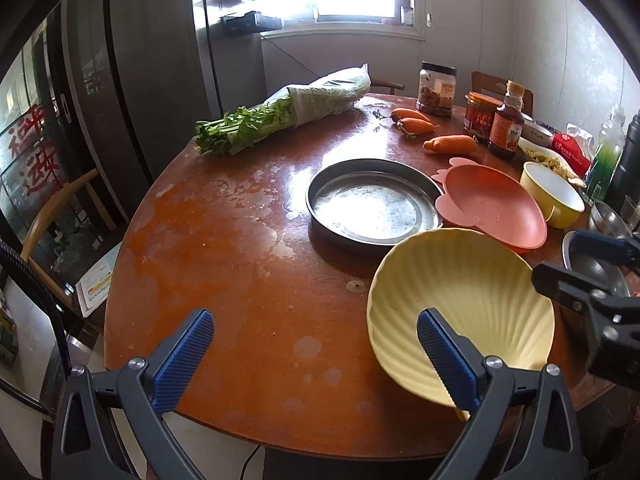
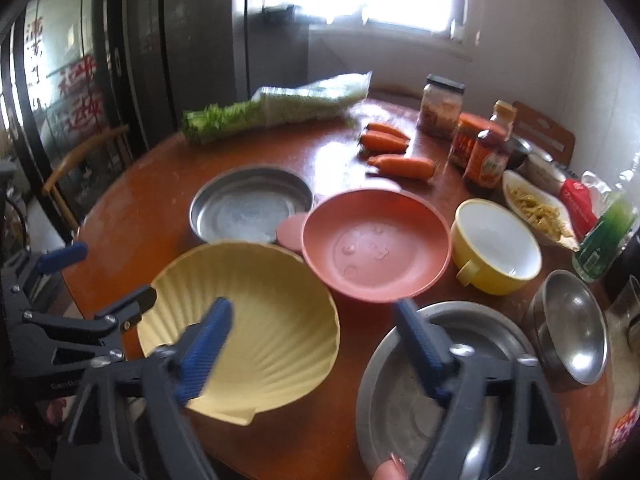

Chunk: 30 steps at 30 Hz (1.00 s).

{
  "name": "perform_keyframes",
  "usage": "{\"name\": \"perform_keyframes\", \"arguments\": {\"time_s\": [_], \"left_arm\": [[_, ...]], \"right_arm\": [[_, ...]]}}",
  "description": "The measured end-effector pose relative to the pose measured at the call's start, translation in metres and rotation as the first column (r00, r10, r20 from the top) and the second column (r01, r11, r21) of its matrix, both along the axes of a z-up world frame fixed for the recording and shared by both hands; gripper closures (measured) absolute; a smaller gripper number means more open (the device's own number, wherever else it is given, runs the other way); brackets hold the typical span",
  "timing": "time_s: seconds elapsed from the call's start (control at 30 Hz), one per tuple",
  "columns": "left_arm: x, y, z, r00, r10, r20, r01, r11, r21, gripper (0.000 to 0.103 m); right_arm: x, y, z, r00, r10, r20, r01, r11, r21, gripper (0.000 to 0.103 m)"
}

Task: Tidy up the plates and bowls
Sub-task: 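Reach the left gripper to the yellow shell plate and grasp its rim, then lift the yellow shell plate with the left gripper and carry it aside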

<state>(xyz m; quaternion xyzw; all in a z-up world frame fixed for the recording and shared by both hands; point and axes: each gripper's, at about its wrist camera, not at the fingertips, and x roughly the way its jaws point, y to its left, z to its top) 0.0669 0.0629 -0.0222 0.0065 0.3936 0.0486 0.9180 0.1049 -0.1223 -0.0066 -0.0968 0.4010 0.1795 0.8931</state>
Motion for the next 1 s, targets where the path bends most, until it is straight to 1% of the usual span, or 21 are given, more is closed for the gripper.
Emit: {"name": "perform_keyframes", "arguments": {"time_s": [0.07,0.1,0.2,0.33,0.4,0.43,0.47,0.53,0.57,0.6,0.63,0.7,0.73,0.8,0.83,0.9,0.93,0.97,1.0], "left_arm": [[0.003,-0.004,0.000,1.000,-0.006,-0.006,0.007,1.000,0.020,0.001],[0.004,-0.006,0.000,1.000,-0.008,-0.008,0.009,1.000,0.030,0.001],[0.008,-0.011,-0.001,1.000,-0.019,-0.019,0.020,0.999,0.039,0.001],[0.015,-0.013,-0.003,0.999,-0.022,-0.039,0.023,0.999,0.037,0.002],[0.019,-0.014,-0.005,0.998,-0.025,-0.053,0.027,0.999,0.033,0.006],[0.020,-0.014,-0.006,0.998,-0.026,-0.060,0.028,0.999,0.029,0.008],[0.021,-0.015,-0.007,0.997,-0.029,-0.066,0.031,0.999,0.026,0.011],[0.023,-0.017,-0.009,0.997,-0.036,-0.074,0.038,0.999,0.028,0.014],[0.023,-0.018,-0.011,0.996,-0.038,-0.077,0.040,0.999,0.031,0.017],[0.024,-0.019,-0.012,0.996,-0.041,-0.083,0.044,0.998,0.034,0.023],[0.026,-0.020,-0.013,0.995,-0.044,-0.087,0.047,0.998,0.031,0.026],[0.029,-0.022,-0.015,0.994,-0.054,-0.099,0.057,0.998,0.025,0.034],[0.030,-0.024,-0.017,0.993,-0.057,-0.105,0.060,0.998,0.026,0.036],[0.031,-0.027,-0.020,0.991,-0.066,-0.117,0.069,0.997,0.026,0.047],[0.032,-0.029,-0.022,0.990,-0.072,-0.124,0.075,0.997,0.020,0.050],[0.032,-0.031,-0.023,0.990,-0.082,-0.117,0.082,0.997,-0.003,0.059],[0.032,-0.033,-0.023,0.989,-0.087,-0.117,0.087,0.996,-0.010,0.063],[0.032,-0.034,-0.022,0.988,-0.094,-0.118,0.092,0.996,-0.021,0.070],[0.032,-0.035,-0.022,0.988,-0.096,-0.121,0.094,0.995,-0.023,0.070]], "right_arm": [[0.005,0.001,-0.006,1.000,-0.003,-0.028,0.002,1.000,-0.024,0.040],[0.007,0.001,-0.008,0.999,-0.003,-0.037,0.002,1.000,-0.031,0.043],[0.013,0.003,-0.012,0.997,0.015,-0.072,-0.017,1.000,-0.023,0.051],[0.023,0.009,-0.018,0.993,0.033,-0.114,-0.041,0.997,-0.063,0.055],[0.028,0.011,-0.021,0.992,0.033,-0.125,-0.046,0.994,-0.098,0.060],[0.031,0.012,-0.024,0.990,0.026,-0.137,-0.043,0.992,-0.122,0.061],[0.033,0.013,-0.026,0.989,0.027,-0.147,-0.046,0.991,-0.124,0.064],[0.038,0.013,-0.029,0.984,0.040,-0.172,-0.059,0.992,-0.110,0.068],[0.039,0.014,-0.031,0.984,0.042,-0.174,-0.062,0.992,-0.112,0.072],[0.040,0.014,-0.032,0.984,0.039,-0.174,-0.060,0.991,-0.119,0.074],[0.041,0.015,-0.034,0.984,0.035,-0.177,-0.057,0.991,-0.124,0.076],[0.042,0.013,-0.035,0.984,0.031,-0.176,-0.050,0.993,-0.105,0.077],[0.043,0.011,-0.035,0.984,0.028,-0.175,-0.046,0.994,-0.097,0.079],[0.044,0.009,-0.036,0.985,0.020,-0.173,-0.036,0.995,-0.089,0.085],[0.044,0.009,-0.036,0.985,0.021,-0.173,-0.036,0.996,-0.084,0.086],[0.045,0.010,-0.036,0.985,0.025,-0.168,-0.039,0.996,-0.082,0.086],[0.044,0.009,-0.036,0.986,0.027,-0.165,-0.040,0.996,-0.078,0.086],[0.044,0.010,-0.036,0.986,0.027,-0.163,-0.039,0.997,-0.074,0.086],[0.044,0.009,-0.036,0.987,0.025,-0.161,-0.037,0.997,-0.067,0.087]]}}
